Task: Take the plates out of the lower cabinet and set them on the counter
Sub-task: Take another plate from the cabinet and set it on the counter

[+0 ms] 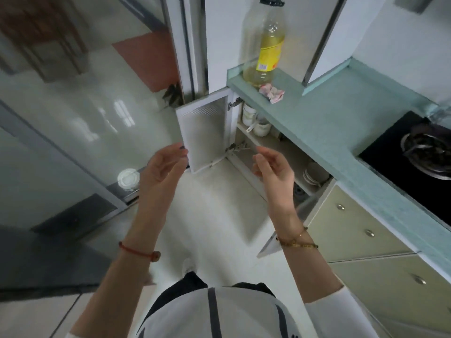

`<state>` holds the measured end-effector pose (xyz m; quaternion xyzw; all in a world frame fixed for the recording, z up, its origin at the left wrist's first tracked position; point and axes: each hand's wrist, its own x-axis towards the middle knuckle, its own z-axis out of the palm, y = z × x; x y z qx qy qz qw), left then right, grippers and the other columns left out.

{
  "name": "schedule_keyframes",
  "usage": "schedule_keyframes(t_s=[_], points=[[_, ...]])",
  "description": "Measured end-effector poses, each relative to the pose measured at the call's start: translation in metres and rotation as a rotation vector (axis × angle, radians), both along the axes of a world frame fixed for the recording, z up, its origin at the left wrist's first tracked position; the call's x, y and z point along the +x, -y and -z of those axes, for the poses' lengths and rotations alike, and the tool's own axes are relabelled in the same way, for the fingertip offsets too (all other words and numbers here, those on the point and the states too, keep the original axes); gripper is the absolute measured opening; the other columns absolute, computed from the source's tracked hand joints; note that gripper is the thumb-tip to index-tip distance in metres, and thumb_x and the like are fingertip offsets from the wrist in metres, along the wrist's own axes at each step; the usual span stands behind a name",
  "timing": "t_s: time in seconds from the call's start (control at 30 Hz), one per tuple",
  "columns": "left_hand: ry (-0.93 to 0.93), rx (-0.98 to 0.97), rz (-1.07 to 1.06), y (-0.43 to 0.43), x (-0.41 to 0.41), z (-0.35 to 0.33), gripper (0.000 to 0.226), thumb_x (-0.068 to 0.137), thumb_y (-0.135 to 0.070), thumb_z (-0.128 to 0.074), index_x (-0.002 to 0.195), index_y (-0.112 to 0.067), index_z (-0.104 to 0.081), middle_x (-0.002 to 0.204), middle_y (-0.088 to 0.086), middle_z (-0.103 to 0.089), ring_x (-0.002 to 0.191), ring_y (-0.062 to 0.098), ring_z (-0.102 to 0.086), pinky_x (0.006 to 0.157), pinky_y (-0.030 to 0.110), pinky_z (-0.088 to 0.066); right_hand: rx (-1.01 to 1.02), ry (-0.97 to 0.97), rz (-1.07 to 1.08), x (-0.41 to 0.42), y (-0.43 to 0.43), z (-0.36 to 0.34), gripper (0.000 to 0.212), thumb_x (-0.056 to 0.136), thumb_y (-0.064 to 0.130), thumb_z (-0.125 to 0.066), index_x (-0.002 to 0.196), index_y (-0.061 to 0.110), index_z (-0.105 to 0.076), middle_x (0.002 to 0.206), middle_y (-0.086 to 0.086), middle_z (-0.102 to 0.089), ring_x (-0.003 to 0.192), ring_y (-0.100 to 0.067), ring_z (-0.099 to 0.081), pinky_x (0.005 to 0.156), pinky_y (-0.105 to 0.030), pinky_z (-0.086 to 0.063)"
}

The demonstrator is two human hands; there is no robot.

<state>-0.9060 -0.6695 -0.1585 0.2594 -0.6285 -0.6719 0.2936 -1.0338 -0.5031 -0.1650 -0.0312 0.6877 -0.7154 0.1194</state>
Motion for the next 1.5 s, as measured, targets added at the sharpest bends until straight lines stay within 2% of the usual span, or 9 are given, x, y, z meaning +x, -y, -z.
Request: schedule_keyframes(t_s=[0.13,0.33,0.57,0.7,0.8,0.93,1.2,1.37,1.5], points=[[0.047,-0.051,0.136,0.054,-0.049,0.001,0.031,0.092,-0.006,-0.067,0.123,-0.011,-0.066,0.123,0.010,-0.070,0.119,0.025,-0.065,0.108,0.048,-0.048,-0.008,0.017,0.144,-0.022,0.040,0.008,0.021,0.094,0.012,-0.061,0.114,0.007,-0.065,0.100,-0.010,-0.067,0.087,-0.020,-0.059,0.084,-0.035,-0.052],[0.064,-0.005,0.364,0.101,-0.128,0.017,0.034,0.091,-0.015,-0.070,0.123,-0.022,-0.068,0.118,-0.001,-0.073,0.117,0.012,-0.067,0.099,0.028,-0.054,0.048,0.056,0.339,-0.057,0.065,0.027,0.020,0.093,0.016,-0.063,0.112,0.013,-0.068,0.105,-0.011,-0.070,0.089,-0.016,-0.063,0.083,-0.031,-0.055],[0.096,-0.015,0.531,0.127,-0.234,0.053,0.033,0.089,-0.020,-0.072,0.121,-0.026,-0.069,0.117,-0.002,-0.074,0.116,0.015,-0.067,0.103,0.039,-0.051,0.069,0.104,0.525,-0.120,0.081,0.050,0.020,0.093,0.014,-0.063,0.111,0.009,-0.067,0.095,-0.001,-0.070,0.084,-0.014,-0.063,0.080,-0.029,-0.054],[0.100,-0.011,0.605,0.131,-0.286,0.069,0.032,0.088,-0.019,-0.072,0.119,-0.025,-0.069,0.116,-0.002,-0.074,0.114,0.013,-0.068,0.100,0.032,-0.053,0.093,0.128,0.580,-0.160,0.085,0.064,0.019,0.093,0.015,-0.062,0.111,0.010,-0.068,0.096,-0.001,-0.069,0.084,-0.012,-0.063,0.080,-0.026,-0.054],[0.108,-0.010,0.664,0.136,-0.318,0.082,0.032,0.088,-0.017,-0.073,0.118,-0.027,-0.069,0.116,-0.003,-0.074,0.113,0.013,-0.068,0.094,0.022,-0.052,0.131,0.160,0.620,-0.186,0.089,0.077,0.019,0.092,0.015,-0.063,0.109,0.011,-0.068,0.095,-0.002,-0.070,0.085,-0.014,-0.064,0.083,-0.031,-0.056],[0.132,-0.003,0.690,0.141,-0.357,0.109,0.032,0.088,-0.010,-0.072,0.117,-0.024,-0.069,0.114,0.000,-0.073,0.109,0.014,-0.069,0.091,0.020,-0.052,0.186,0.206,0.673,-0.216,0.090,0.106,0.018,0.090,0.018,-0.064,0.106,0.014,-0.069,0.095,0.000,-0.071,0.087,-0.015,-0.066,0.090,-0.044,-0.056],[0.245,0.004,0.799,0.144,-0.434,0.221,0.032,0.088,-0.010,-0.071,0.119,-0.018,-0.068,0.118,0.012,-0.071,0.112,0.019,-0.068,0.101,0.036,-0.051,0.211,0.313,0.823,-0.261,0.094,0.220,0.019,0.086,0.021,-0.064,0.104,0.019,-0.071,0.096,0.003,-0.073,0.090,-0.014,-0.067,0.088,-0.043,-0.057],[0.272,-0.014,0.847,0.138,-0.474,0.320,0.030,0.087,-0.010,-0.071,0.115,-0.023,-0.071,0.114,0.008,-0.073,0.106,0.011,-0.069,0.096,0.023,-0.052,0.231,0.344,0.844,-0.293,0.090,0.324,0.012,0.085,0.022,-0.064,0.096,0.022,-0.069,0.088,0.008,-0.070,0.083,-0.008,-0.065,0.086,-0.038,-0.058],[0.307,-0.084,0.888,0.132,-0.504,0.427,0.030,0.088,-0.011,-0.071,0.115,-0.025,-0.071,0.112,0.001,-0.073,0.105,0.007,-0.070,0.090,0.018,-0.052,0.289,0.377,0.845,-0.322,0.078,0.435,0.014,0.088,0.022,-0.066,0.100,0.017,-0.070,0.094,0.001,-0.072,0.087,-0.015,-0.067,0.082,-0.030,-0.055]])
